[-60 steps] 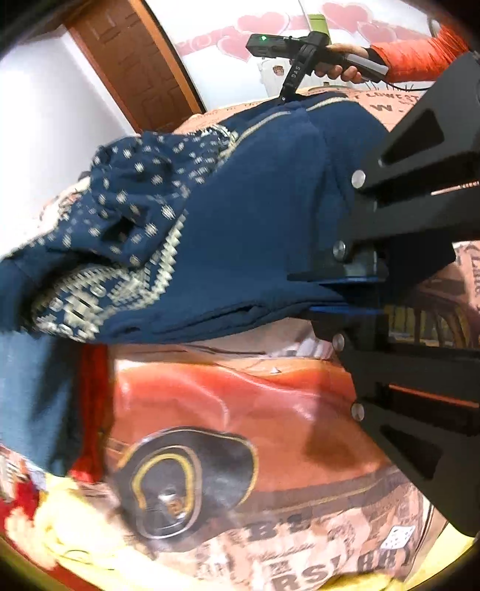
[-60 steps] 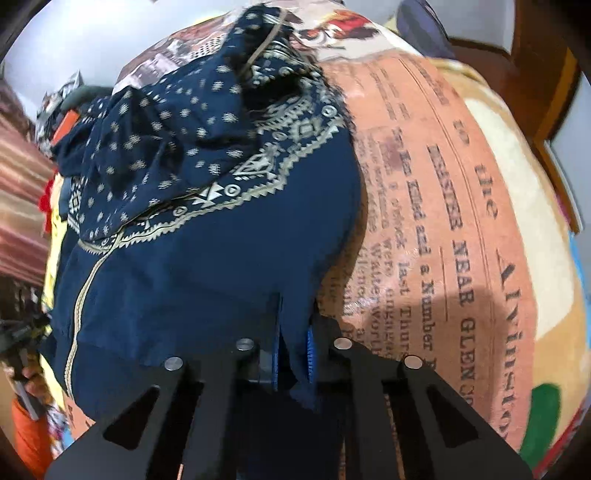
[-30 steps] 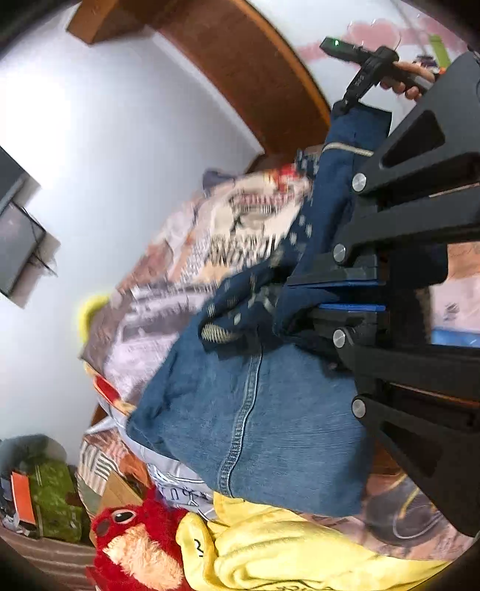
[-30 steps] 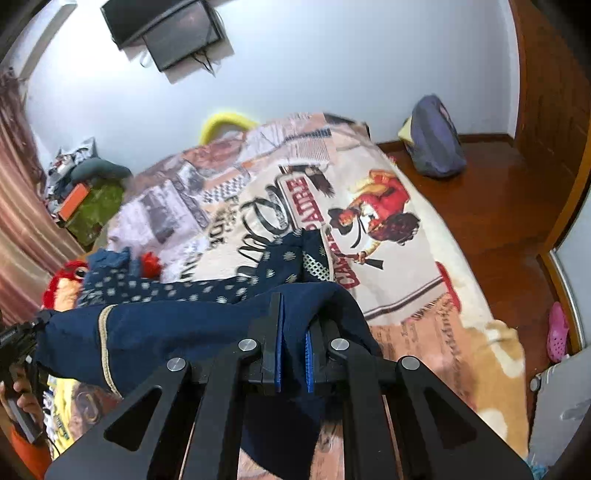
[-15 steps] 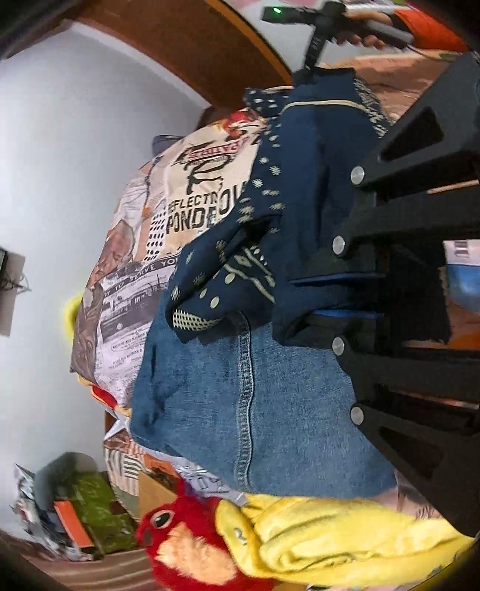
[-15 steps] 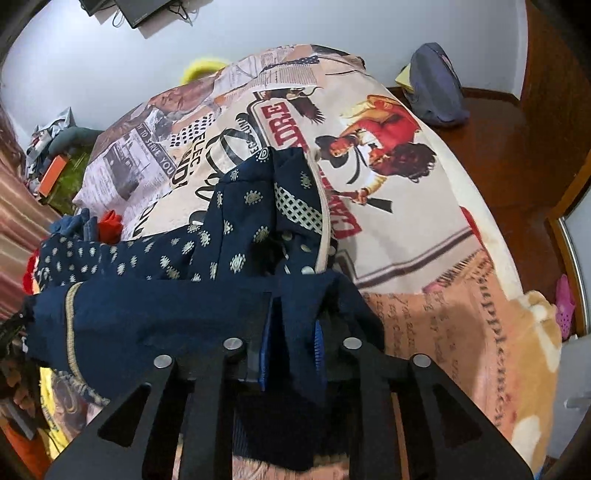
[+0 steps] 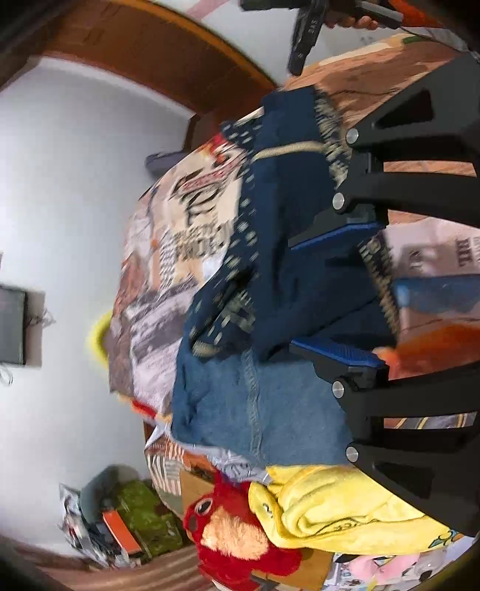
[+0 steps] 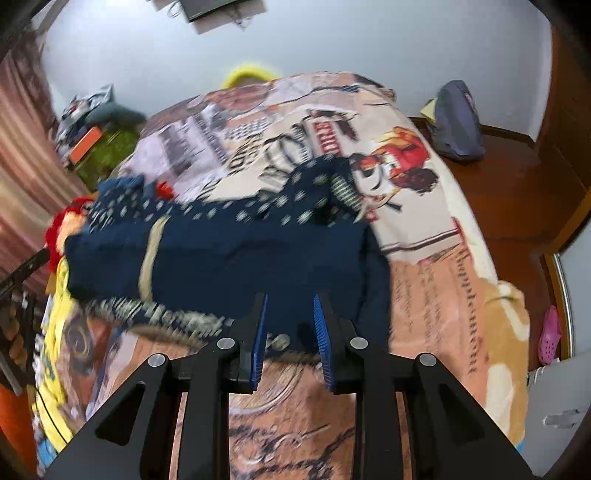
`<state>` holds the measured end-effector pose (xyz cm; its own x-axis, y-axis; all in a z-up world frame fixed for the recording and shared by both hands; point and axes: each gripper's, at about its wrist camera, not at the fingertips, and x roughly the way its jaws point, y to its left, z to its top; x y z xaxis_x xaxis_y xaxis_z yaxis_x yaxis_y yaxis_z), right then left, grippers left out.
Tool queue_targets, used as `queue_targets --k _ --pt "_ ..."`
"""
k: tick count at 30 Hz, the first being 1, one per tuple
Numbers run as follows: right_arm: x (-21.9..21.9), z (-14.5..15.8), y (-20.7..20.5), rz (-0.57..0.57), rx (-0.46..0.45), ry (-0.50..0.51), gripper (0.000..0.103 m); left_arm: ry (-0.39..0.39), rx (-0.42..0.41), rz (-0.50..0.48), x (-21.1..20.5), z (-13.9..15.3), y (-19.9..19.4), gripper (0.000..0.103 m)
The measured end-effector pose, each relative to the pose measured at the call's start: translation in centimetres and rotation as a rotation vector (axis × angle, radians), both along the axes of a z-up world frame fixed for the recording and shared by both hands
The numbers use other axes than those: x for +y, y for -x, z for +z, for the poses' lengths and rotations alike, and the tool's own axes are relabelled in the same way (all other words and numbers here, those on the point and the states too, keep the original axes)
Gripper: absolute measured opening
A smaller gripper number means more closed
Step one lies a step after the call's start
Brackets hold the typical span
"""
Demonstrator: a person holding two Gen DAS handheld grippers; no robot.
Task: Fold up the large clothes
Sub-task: 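Lay the folded hoodie flat with both grippers and smooth its edge, then grasp the patterned hem band of the navy hoodie with both grippers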
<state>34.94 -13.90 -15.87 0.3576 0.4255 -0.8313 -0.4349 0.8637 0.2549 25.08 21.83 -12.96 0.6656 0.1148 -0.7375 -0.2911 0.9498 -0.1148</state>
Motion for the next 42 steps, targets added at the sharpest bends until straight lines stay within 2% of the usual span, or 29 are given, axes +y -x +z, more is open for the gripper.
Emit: queue_targets --k 3,8,12,16,18,22,24,26,30,32,36,38,42 --pt "1.2 -1.0 1.3 0.040 0.012 0.023 0.023 -0.007 0.041 -0.049 -2.1 -1.3 -0.3 0.051" --pt "3.2 -2.8 2.2 0.077 0.042 0.037 0.023 -0.013 0.125 -0.138 -5.8 -4.5 -1.8 0.051" --pt "4.7 -4.2 2.2 0.097 0.074 0.039 0.023 -0.075 0.152 -0.214 -7.9 -6.4 -3.8 0.051" --pt "5.8 -5.4 1.7 0.099 0.088 0.057 0.023 -0.165 0.196 -0.240 -8.5 -7.9 -6.1 0.051" --pt "5.9 -5.7 1.3 0.089 0.094 0.054 0.023 -0.231 0.189 -0.259 -8.6 -8.0 -6.9 0.051" --pt "6.2 -5.7 -0.6 0.096 0.128 0.029 0.023 -0.302 0.178 -0.310 -8.2 -7.2 -8.5 0.052" --pt "6.2 -5.4 -1.9 0.092 0.155 0.003 0.022 -0.306 0.176 -0.295 -7.1 -6.2 -9.9 0.052" --pt "6.4 -4.9 -3.1 0.096 0.176 -0.036 0.022 -0.278 0.169 -0.277 -5.8 -5.2 -11.3 0.052" --pt "7.0 -3.3 -6.4 0.051 0.154 -0.061 0.023 -0.267 0.136 -0.161 -2.6 -2.8 -14.9 0.052" --pt "7.5 -2.2 -7.9 0.024 0.115 -0.062 0.023 -0.244 0.120 -0.104 -1.0 -1.7 -16.3 0.052" --pt "8.4 0.7 -9.3 -0.070 -0.036 -0.007 0.023 -0.166 0.062 0.019 2.8 1.1 -17.1 0.052" --pt "8.7 2.2 -9.1 -0.088 -0.111 0.011 0.023 -0.143 0.019 0.045 3.9 2.3 -16.2 0.052" --pt "9.0 3.6 -8.2 -0.053 -0.174 0.000 0.024 -0.133 -0.014 0.026 4.5 3.7 -14.1 0.054"
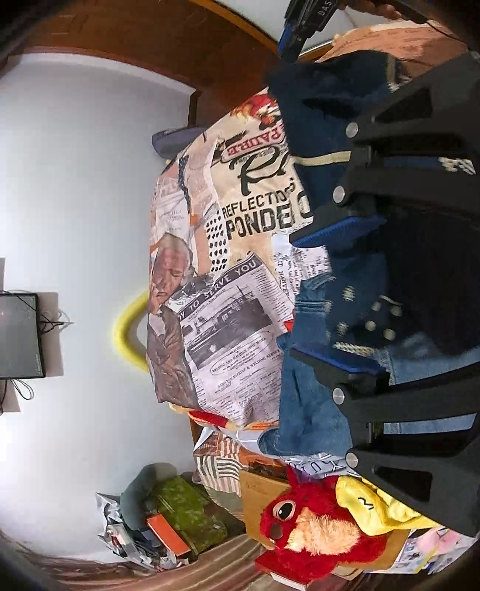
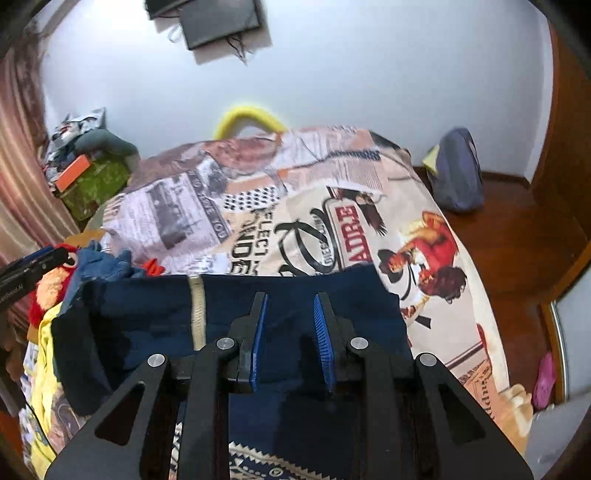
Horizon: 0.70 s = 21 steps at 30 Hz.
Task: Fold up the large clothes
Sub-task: 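Grasp the patterned hem band of the navy hoodie with both grippers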
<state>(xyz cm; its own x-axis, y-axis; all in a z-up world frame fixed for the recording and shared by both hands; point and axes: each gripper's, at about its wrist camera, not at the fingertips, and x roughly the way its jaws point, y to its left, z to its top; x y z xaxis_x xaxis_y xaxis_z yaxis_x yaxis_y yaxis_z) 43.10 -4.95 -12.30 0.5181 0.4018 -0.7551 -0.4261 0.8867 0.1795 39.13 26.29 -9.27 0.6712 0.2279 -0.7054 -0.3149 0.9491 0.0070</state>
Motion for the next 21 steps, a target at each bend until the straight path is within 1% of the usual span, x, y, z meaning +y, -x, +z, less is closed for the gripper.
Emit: queue_targets --k 3,5,7,11,13,14,15,18,20,21 --pt "0.0 -0.3 1.5 0.044 0.008 0.002 0.025 0.007 0.025 -0.052 -0.9 -0.4 2.0 0.054" --pt "0.3 -0.8 2.1 0.081 0.015 0.020 0.026 -0.011 0.055 -0.091 -2.0 -1.1 3.0 0.055" --pt "0.8 -1.7 3.0 0.115 0.016 0.065 0.026 -0.036 0.090 -0.125 -3.1 -2.0 4.1 0.055" --pt "1.7 -3.9 5.5 0.197 0.022 0.173 0.026 -0.063 0.162 -0.191 -5.7 -4.5 5.9 0.055" --pt "2.0 -4.9 6.4 0.223 0.031 0.207 0.026 -0.076 0.172 -0.228 -6.9 -5.6 6.6 0.057" --pt "2.0 -5.3 6.8 0.231 0.036 0.214 0.026 -0.092 0.182 -0.242 -7.6 -6.3 6.8 0.060" --pt "2.1 -5.8 7.1 0.241 0.043 0.216 0.026 -0.118 0.194 -0.249 -8.3 -7.0 6.8 0.061" --pt "2.5 -7.3 7.5 0.250 0.075 0.218 0.026 -0.170 0.236 -0.272 -10.0 -9.2 6.2 0.061" --pt "2.7 -7.7 7.4 0.239 0.085 0.216 0.026 -0.196 0.244 -0.265 -10.8 -10.1 5.5 0.061" --pt "2.7 -7.7 7.0 0.225 0.090 0.199 0.026 -0.213 0.235 -0.255 -11.0 -10.3 5.0 0.061"
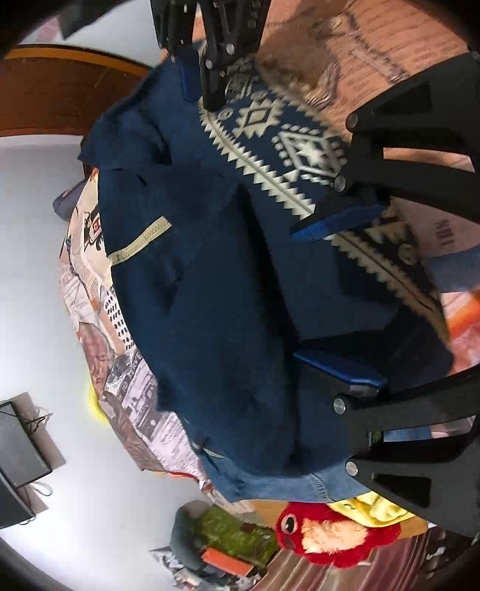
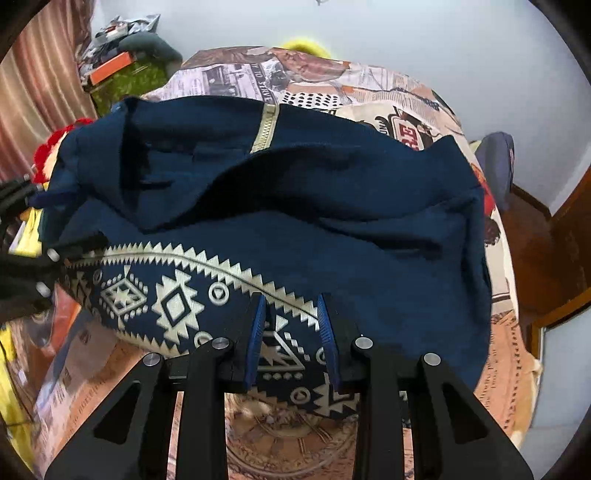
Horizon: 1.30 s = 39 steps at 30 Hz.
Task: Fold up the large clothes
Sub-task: 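Grasp the patterned hem band of the navy hoodie with both grippers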
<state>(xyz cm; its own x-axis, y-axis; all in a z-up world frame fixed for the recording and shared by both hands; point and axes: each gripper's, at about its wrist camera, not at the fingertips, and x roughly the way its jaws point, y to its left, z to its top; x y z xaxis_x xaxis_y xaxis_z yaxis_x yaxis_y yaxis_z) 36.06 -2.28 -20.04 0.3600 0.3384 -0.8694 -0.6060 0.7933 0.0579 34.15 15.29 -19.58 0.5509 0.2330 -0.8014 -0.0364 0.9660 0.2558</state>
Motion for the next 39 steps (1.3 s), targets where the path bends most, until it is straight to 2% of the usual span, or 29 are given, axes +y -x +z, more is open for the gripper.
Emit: queue_targets --k 3,6,9,11,14,18,23,27,28,30,33,36,39 --pt "-0.3 0.5 -1.3 -0.070 0.036 -0.096 0.026 -0.026 -0.031 0.023 0.2 0.3 -1.9 0.061" --pt "-0.7 0.4 -2.4 -0.124 0.095 -0.186 0.026 -0.006 -0.066 0.116 3.1 1.7 -4.9 0.061" --pt "-0.8 -0.1 -2.2 -0.155 0.111 -0.194 0.026 0.075 -0.105 0.241 6.8 3.3 -7.1 0.061" --pt "-1.1 -0.3 -1.7 -0.164 0.107 -0.196 0.026 0.063 -0.139 0.302 8.3 4.3 -7.7 0.061" --pt "-1.6 -0.2 -1.1 -0.155 0.091 -0.197 0.027 0.004 -0.165 0.343 9.2 5.1 -7.6 0.061" --pt "-2.1 -0.2 -1.0 -0.149 0.041 -0.152 0.039 0.028 -0.136 0.287 8.3 4.9 -5.7 0.061" --pt "-3.7 -1.1 -1.4 -0.157 0.013 -0.093 0.041 0.056 -0.145 0.199 5.0 4.5 -2.3 0.065" --pt "-5.9 -1.6 -1.3 -0.151 0.037 -0.118 0.041 0.136 -0.132 0.139 2.9 3.6 0.6 0.066" --pt "-6.4 -1.5 -1.2 -0.159 0.035 -0.107 0.042 0.152 -0.131 0.139 2.5 3.3 1.2 0.066" --pt "-7.3 -1.5 -1.0 -0.188 0.013 -0.072 0.057 0.163 -0.135 0.147 2.2 2.5 2.6 0.066" --pt "-9.0 -1.7 -0.7 -0.211 0.000 -0.064 0.065 0.171 -0.117 0.186 2.4 1.1 3.9 0.066" --pt "-10.7 -1.9 -0.6 -0.243 0.025 -0.083 0.068 0.163 -0.108 0.251 3.5 -0.1 5.3 0.066" --pt "-12.2 -1.8 -0.4 -0.321 0.009 -0.031 0.068 0.160 -0.121 0.317 5.0 -0.4 7.0 0.066"
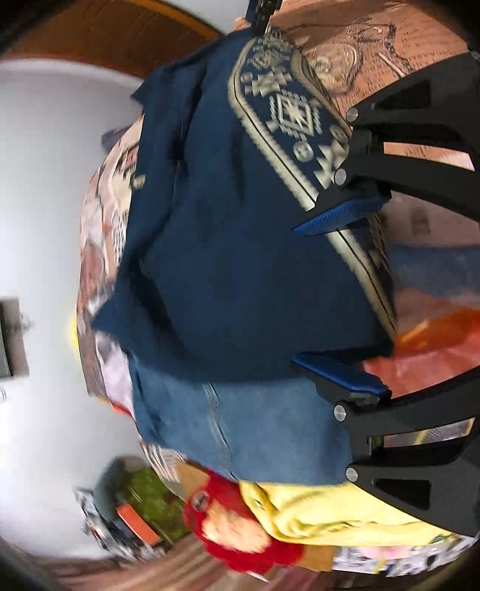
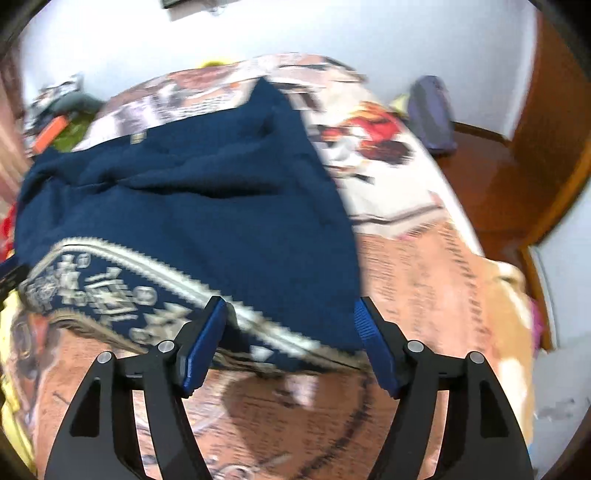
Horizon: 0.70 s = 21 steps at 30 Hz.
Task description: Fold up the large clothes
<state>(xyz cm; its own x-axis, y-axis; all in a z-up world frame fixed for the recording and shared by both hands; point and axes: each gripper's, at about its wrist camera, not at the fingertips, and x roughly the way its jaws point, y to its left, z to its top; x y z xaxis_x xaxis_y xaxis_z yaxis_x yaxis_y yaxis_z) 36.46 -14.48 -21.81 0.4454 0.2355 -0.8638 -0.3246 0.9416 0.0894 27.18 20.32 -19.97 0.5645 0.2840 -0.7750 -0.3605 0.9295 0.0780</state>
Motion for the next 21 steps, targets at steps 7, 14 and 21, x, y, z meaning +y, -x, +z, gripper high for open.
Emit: queue_targets --k 7,14,21 --pt "-3.1 1.6 1.2 -0.063 0.005 0.004 0.068 0.180 -0.018 0.173 4.3 -0.6 3.8 0.066" --pt "-1.9 3.7 3.1 0.006 -0.052 0.023 0.068 0.648 -0.078 0.221 6.4 -3.9 5.9 0.066" --pt "0.6 3.6 4.4 0.085 -0.057 0.027 0.068 0.781 -0.125 0.196 5.5 -5.3 2.4 0.067"
